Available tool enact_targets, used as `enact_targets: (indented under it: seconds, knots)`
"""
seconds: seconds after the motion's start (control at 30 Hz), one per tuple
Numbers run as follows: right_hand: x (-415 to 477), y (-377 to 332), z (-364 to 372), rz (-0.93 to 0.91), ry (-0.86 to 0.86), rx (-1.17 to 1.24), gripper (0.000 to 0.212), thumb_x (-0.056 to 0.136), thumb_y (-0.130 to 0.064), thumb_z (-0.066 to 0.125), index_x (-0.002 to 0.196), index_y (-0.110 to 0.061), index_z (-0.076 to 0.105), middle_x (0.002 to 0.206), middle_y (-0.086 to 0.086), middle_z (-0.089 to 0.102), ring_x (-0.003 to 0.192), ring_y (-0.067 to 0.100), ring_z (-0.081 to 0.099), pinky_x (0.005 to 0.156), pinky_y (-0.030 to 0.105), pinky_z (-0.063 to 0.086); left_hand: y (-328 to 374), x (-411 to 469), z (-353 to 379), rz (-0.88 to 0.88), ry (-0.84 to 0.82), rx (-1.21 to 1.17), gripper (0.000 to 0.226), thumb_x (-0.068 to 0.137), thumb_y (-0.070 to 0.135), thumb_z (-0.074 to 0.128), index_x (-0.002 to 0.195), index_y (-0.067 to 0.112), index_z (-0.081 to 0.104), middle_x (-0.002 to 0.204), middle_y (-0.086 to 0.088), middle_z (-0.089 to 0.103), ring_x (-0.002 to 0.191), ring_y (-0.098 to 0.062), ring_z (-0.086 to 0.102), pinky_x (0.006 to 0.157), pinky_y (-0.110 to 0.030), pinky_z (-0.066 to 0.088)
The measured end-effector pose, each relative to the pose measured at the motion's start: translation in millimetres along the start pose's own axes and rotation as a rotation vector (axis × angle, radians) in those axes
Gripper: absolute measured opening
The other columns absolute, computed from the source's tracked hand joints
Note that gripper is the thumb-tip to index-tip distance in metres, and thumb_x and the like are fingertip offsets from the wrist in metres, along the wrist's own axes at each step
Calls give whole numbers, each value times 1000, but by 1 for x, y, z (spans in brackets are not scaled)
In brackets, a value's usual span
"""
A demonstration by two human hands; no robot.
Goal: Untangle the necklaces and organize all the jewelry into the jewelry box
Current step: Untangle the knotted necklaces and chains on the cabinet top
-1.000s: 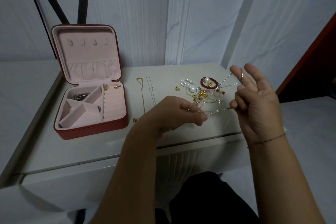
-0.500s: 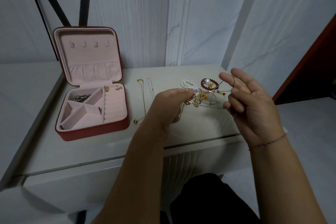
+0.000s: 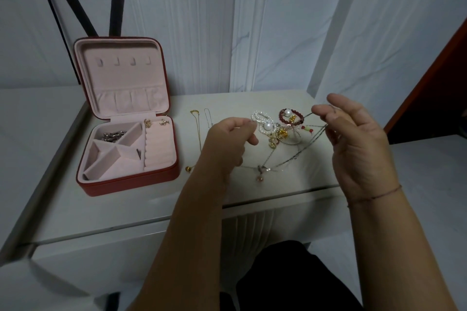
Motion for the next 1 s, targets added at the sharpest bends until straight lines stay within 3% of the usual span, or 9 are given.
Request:
enact_targets:
  seconds: [0.1, 0.23, 0.33, 0.4, 0.57, 0.63, 0.77, 1.0]
  knots:
    - [0, 3, 1, 23, -5, 15, 25, 91, 4, 49, 106, -12, 61, 81, -2, 73, 67, 5, 60, 74, 19, 49, 8, 1, 1, 61, 5, -5, 20, 98, 22, 48, 91, 16, 66, 70, 1, 56, 53, -8, 40, 49, -19, 36]
    - [-4, 3, 7, 32, -16, -32, 26, 93, 5, 47, 112, -7, 60, 94, 3, 72, 46, 3, 42, 51, 16, 43, 11, -1, 8, 54, -30, -42, 37, 101, 35, 38, 86, 18, 67, 93, -8, 65, 55, -10, 45, 61, -26, 41]
    - [-7, -2, 13, 6, -37, -93, 28, 93, 6, 45, 115, -6, 57, 105, 7, 70, 49, -2, 50, 46, 17, 39, 5, -4, 20, -22, -128, -45, 52, 100, 49, 29, 93, 16, 68, 110, -19, 66, 46, -9, 38, 52, -27, 36]
    - [-8, -4, 17, -8, -56, -128, 30, 93, 6, 45, 116, -9, 57, 108, 4, 71, 53, -3, 53, 46, 18, 39, 2, -7, 35, -72, -249, -126, 57, 100, 53, 25, 106, 12, 65, 113, -12, 68, 42, -7, 30, 43, -22, 28]
    - [-9, -5, 23, -24, -103, -172, 32, 94, 4, 44, 118, -13, 58, 112, 0, 71, 56, -3, 52, 48, 19, 42, 4, -14, 54, -93, -423, -226, 29, 97, 17, 41, 114, 3, 60, 95, -9, 72, 37, -4, 23, 35, -15, 19]
    - [-9, -7, 24, -28, -112, -176, 32, 95, 4, 44, 118, -14, 58, 113, -2, 71, 52, -1, 48, 48, 19, 42, 4, -14, 53, -97, -428, -252, 29, 91, 8, 46, 115, 0, 61, 86, -5, 68, 37, -4, 24, 34, -15, 20]
    - [-11, -11, 26, -37, -123, -137, 33, 94, 5, 43, 116, -15, 58, 113, -1, 70, 49, 0, 43, 48, 19, 41, 5, -12, 48, -99, -396, -294, 32, 87, 16, 54, 110, -3, 66, 79, -3, 58, 38, -4, 23, 33, -14, 20]
    - [-11, -15, 27, -41, -138, -69, 32, 93, 6, 44, 115, -14, 58, 114, 2, 70, 47, 5, 35, 53, 19, 42, 0, -7, 35, -60, -296, -129, 31, 92, 22, 59, 106, -5, 66, 65, -2, 40, 40, -6, 21, 35, -17, 18]
Point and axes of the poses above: each hand's wrist, its own x-axis towards the middle knuckle, its own z-axis out of the palm, y = z × x, the point moved 10 cm from there along x, towards the middle knuckle
